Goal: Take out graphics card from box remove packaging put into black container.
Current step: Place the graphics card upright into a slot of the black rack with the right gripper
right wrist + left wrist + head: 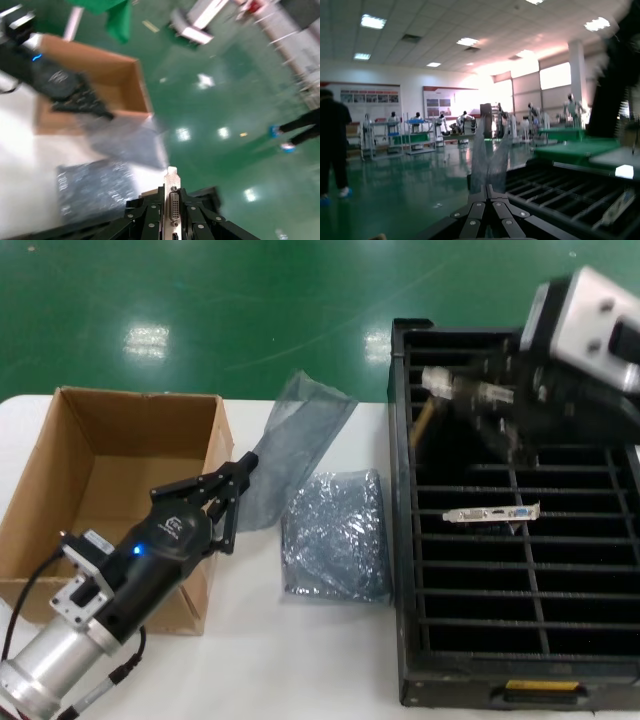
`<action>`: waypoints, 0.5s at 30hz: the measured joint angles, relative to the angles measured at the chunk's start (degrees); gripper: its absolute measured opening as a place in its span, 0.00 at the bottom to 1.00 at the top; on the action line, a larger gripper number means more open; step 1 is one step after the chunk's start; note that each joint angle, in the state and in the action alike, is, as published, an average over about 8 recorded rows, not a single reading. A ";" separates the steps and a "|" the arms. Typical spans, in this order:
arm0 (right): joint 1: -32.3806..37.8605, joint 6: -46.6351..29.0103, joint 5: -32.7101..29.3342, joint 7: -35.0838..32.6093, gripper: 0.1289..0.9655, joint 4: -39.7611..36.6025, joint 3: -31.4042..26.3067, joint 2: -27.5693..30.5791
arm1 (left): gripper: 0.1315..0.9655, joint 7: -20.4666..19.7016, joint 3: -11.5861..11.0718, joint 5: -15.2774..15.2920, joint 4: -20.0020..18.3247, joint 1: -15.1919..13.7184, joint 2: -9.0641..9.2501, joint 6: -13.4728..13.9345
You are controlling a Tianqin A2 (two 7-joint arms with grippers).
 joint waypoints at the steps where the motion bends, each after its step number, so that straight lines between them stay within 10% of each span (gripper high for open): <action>1: 0.02 -0.06 1.01 0.00 0.07 -0.21 -0.89 0.63 | 0.01 -2.13 1.14 -1.58 -2.13 0.88 -0.69 -1.43; 8: 0.49 -0.25 8.53 -1.42 0.07 -2.31 -7.22 4.39 | 0.01 -16.47 6.16 -7.92 -16.59 6.78 -5.27 -10.13; 15: 0.27 -0.21 13.19 -6.15 0.07 -6.71 -11.24 5.90 | 0.01 -32.54 8.08 -7.87 -32.03 13.32 -10.29 -21.85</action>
